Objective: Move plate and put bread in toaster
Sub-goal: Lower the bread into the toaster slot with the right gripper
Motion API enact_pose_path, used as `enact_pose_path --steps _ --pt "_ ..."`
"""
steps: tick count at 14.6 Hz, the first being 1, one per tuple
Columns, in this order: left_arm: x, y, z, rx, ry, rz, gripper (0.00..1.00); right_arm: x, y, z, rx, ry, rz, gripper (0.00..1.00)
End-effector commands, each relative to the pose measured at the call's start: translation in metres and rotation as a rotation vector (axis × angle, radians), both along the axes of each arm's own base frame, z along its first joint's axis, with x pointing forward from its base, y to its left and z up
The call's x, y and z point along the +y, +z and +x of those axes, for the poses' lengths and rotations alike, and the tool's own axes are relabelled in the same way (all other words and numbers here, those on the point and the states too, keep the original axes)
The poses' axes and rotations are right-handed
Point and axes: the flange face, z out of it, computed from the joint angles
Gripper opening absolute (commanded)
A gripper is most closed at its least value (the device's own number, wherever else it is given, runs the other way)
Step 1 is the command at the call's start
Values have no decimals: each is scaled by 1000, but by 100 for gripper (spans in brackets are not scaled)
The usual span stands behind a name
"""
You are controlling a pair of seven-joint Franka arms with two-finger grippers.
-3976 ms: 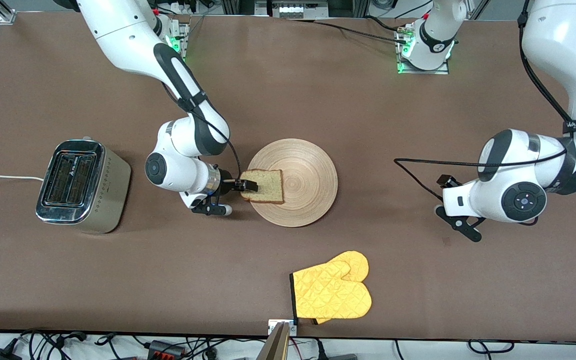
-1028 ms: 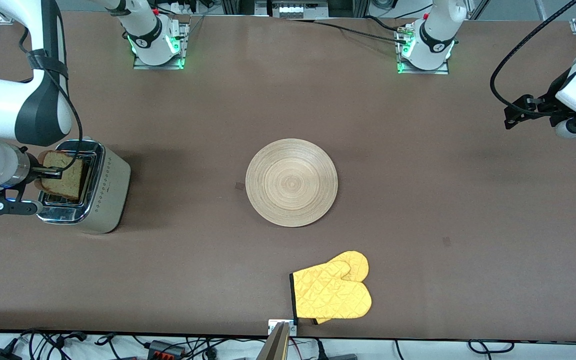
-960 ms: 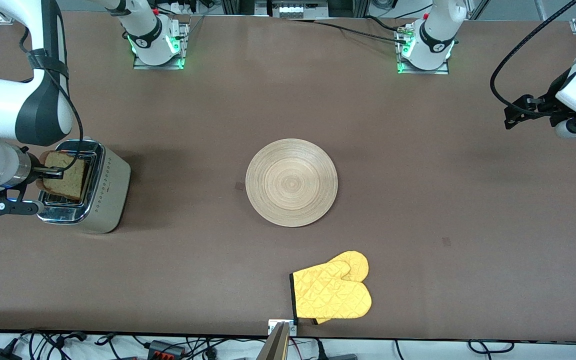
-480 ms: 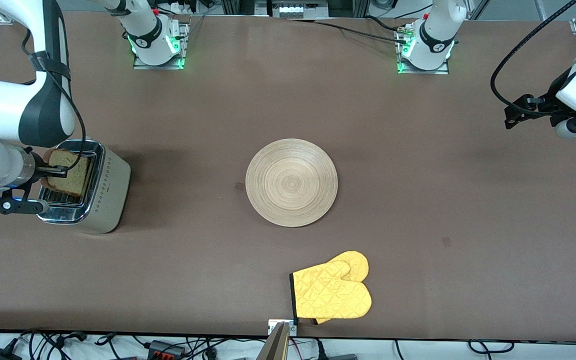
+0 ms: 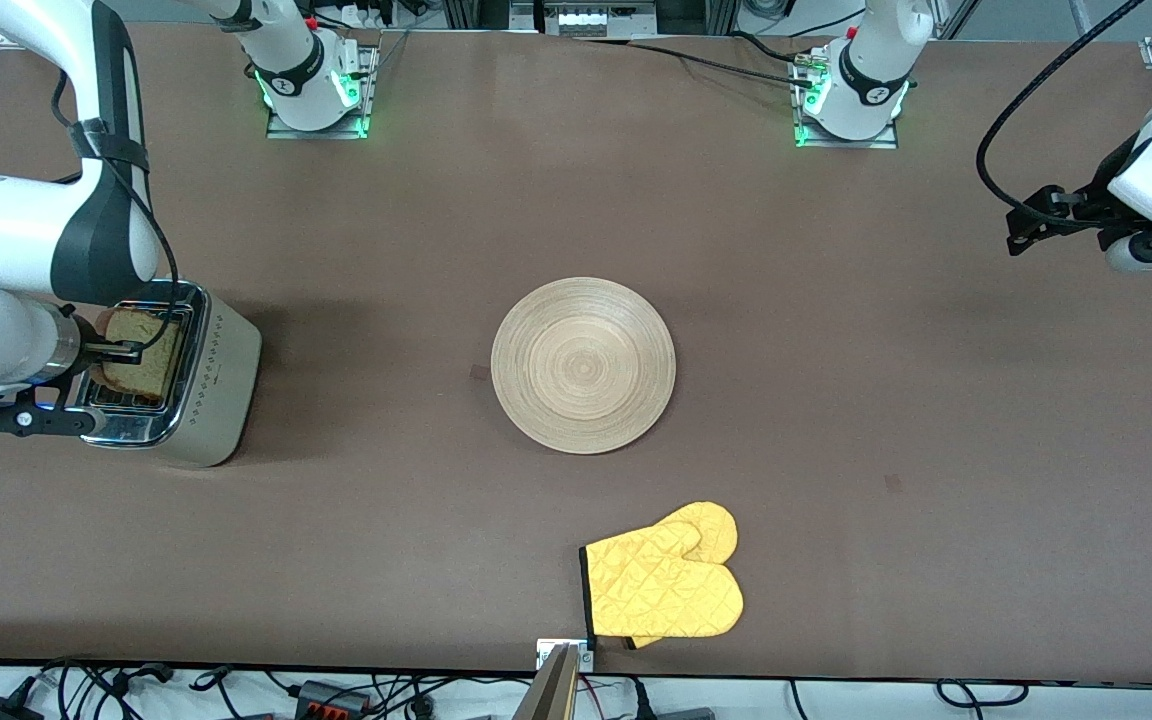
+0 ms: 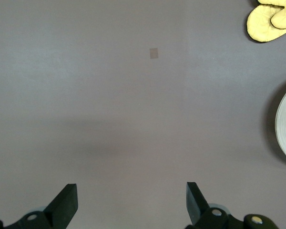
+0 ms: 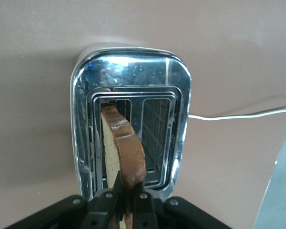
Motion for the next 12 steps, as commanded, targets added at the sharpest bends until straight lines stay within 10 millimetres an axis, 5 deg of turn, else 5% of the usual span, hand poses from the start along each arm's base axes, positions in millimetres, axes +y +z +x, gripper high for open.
enact_pose_path --steps 1,4,5,6,7,12 --pt "-1 0 -4 3 6 -2 100 -1 -8 0 -12 -4 30 0" --pt "-3 -1 -4 4 6 -2 100 -3 -32 -3 5 -9 50 0" --pt "-3 -1 -4 4 6 -2 100 -4 -37 -5 15 -15 56 21" --pt "-3 0 -4 4 7 -3 100 -4 -37 -6 16 -23 57 87" --pt "-2 2 -4 1 8 -3 100 -6 -30 -8 14 -27 75 100" --pt "-3 1 -1 0 6 -4 100 25 59 -16 -53 -2 121 100"
